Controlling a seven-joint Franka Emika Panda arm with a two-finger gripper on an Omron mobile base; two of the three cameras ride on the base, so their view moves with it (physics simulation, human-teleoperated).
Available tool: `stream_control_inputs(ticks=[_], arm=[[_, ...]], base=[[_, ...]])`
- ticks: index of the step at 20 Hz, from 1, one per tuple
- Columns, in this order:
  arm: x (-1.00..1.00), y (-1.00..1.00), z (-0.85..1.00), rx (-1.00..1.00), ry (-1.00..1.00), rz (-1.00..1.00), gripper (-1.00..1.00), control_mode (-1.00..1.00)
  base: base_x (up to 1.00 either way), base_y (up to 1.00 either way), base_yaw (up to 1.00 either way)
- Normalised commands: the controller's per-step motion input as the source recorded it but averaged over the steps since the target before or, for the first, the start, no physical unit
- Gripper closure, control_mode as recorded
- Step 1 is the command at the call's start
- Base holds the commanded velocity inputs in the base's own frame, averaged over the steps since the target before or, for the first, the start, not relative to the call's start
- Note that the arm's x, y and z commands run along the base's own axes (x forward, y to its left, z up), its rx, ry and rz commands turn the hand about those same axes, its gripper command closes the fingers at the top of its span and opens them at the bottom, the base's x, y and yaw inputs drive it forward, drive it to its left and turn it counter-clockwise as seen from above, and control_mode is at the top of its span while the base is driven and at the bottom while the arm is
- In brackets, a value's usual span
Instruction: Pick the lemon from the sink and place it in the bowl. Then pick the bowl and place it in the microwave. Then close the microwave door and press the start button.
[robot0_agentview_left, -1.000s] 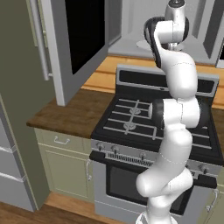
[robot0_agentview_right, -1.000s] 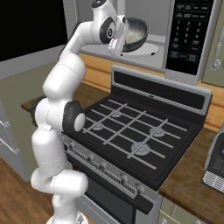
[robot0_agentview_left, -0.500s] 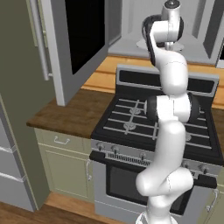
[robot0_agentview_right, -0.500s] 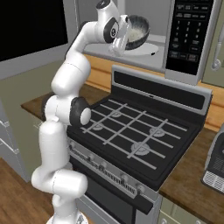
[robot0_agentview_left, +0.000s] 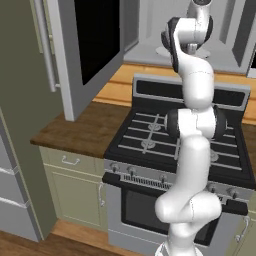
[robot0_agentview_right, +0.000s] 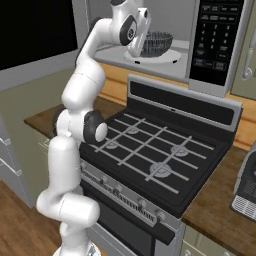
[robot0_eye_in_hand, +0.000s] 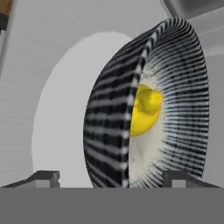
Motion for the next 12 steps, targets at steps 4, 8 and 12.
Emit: stream_control_inputs(ticks=[4,8,12], arm=[[-0.55,0.44,-0.28,0.0,-0.68,0.05,-1.0,-1.0],[-0.96,0.58,-0.07,-0.01,-0.45,0.07,-1.0,-1.0],[-1.0,0.5,-0.64,0.0,-0.27,0.11,-1.0,-1.0]], base=[[0.0,0.0,0.0],[0.0,0.0,0.0],[0.0,0.0,0.0]])
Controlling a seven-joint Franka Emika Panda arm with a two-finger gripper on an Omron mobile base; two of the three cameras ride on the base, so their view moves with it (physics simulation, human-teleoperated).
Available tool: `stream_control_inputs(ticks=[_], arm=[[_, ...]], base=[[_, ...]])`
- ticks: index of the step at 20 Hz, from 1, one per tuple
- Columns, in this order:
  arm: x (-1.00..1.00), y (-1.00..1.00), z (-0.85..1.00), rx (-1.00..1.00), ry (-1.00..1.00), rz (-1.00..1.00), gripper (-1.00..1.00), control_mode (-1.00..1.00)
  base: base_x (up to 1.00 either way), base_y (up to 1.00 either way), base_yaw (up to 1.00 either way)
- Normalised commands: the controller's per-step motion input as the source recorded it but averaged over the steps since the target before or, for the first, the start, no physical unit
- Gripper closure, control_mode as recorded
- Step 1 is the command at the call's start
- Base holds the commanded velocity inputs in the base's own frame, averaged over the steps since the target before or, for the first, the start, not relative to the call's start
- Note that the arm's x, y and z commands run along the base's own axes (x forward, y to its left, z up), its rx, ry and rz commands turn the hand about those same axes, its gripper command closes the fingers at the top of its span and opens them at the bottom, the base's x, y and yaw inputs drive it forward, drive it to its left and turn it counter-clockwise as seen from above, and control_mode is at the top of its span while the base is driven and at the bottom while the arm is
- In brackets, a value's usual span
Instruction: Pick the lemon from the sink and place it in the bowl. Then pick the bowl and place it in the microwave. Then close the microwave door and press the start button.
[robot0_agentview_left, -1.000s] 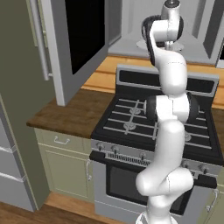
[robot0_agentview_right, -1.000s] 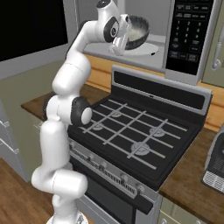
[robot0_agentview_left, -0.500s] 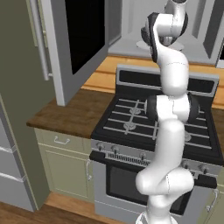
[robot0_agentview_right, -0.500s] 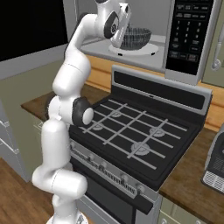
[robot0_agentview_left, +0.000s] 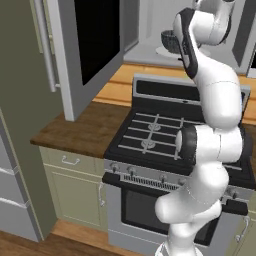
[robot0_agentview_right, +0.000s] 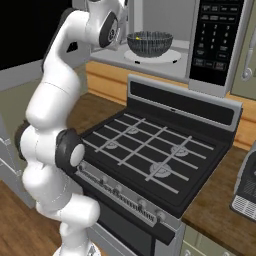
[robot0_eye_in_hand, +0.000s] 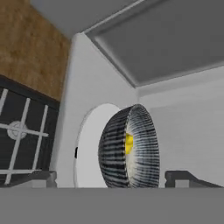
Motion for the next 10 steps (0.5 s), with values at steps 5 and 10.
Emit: stream_control_inputs(ticks=[5,10], arm=[[-1.0,0.4,-0.56,0.1,-0.68,0.11,-1.0,-1.0],[-1.0,0.27,0.0,0.1,-0.51,0.07,-1.0,-1.0]], base=[[0.0,0.0,0.0],[0.0,0.0,0.0]])
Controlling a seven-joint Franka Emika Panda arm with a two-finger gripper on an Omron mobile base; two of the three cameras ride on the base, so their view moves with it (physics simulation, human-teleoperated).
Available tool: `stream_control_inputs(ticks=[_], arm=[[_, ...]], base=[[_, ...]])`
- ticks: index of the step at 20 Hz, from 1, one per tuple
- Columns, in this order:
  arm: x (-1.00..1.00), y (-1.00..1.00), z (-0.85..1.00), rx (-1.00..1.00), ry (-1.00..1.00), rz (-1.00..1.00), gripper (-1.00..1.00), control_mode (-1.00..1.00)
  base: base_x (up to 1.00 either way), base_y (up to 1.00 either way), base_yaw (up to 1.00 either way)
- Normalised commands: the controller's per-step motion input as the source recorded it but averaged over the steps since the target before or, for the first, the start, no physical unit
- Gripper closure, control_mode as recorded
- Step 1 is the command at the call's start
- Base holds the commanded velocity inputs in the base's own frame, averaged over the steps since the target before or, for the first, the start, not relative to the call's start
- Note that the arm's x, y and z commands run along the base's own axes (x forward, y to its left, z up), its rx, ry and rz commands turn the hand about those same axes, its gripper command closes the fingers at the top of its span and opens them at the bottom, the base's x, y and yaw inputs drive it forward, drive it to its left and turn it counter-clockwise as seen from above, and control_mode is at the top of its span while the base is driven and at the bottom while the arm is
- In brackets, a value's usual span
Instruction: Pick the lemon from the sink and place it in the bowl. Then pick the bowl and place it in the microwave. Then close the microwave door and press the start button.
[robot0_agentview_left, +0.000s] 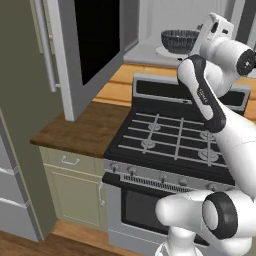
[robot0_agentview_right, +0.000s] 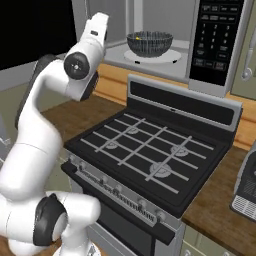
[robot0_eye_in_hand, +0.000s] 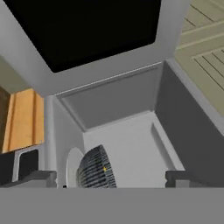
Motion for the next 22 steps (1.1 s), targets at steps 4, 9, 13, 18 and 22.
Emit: stream_control_inputs(ticks=[4,9,13,18,22], arm=[[-1.0,0.19,0.0,0.02,-0.25,0.07,-1.0,-1.0],[-1.0,0.19,0.0,0.0,-0.05,0.06,-1.0,-1.0],[-1.0,0.39,0.02,-0.02,0.0,0.02,-1.0,-1.0],[-1.0,0.55,0.01,-0.02,0.01,-0.01,-1.0,-1.0],[-1.0,0.47,0.21,-0.12,0.12,-0.03,-1.0,-1.0]], base=[[0.0,0.0,0.0],[0.0,0.0,0.0],[0.0,0.0,0.0],[0.0,0.0,0.0],[0.0,0.0,0.0]])
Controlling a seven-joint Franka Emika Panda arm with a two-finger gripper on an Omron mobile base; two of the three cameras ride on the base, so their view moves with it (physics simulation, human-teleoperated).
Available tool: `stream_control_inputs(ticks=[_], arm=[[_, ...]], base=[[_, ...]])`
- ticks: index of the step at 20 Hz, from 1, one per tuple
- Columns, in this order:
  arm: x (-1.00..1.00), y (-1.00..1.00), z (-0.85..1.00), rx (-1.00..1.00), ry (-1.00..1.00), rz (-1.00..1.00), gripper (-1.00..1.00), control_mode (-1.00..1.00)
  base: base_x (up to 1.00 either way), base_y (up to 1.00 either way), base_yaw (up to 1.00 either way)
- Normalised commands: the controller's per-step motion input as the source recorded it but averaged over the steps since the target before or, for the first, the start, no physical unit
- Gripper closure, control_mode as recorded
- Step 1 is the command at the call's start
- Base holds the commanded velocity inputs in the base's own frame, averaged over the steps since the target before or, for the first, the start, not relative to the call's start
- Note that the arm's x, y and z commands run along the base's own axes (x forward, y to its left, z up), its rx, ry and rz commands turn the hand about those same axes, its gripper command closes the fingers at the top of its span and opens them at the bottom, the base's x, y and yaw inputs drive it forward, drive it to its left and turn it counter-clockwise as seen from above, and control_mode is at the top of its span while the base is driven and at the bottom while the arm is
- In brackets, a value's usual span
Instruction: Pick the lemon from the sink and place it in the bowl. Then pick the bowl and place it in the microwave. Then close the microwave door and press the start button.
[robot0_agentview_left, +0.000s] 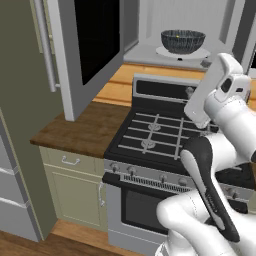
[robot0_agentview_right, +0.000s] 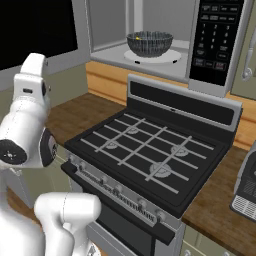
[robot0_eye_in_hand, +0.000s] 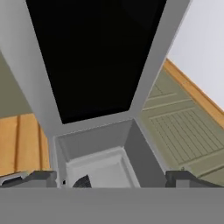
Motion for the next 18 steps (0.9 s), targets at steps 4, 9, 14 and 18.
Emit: stream_control_inputs(ticks=[4,9,14,18], arm=[[-0.99,0.39,0.21,-0.04,0.18,0.0,-1.0,-1.0],[-0.86,0.48,0.16,0.0,0.16,0.0,-1.0,-1.0],[-0.46,0.71,0.0,0.0,0.07,0.0,-1.0,-1.0],[0.0,0.9,-0.03,0.0,0.01,0.0,-1.0,-1.0]], base=[[0.0,0.0,0.0],[0.0,0.0,0.0],[0.0,0.0,0.0],[0.0,0.0,0.0]])
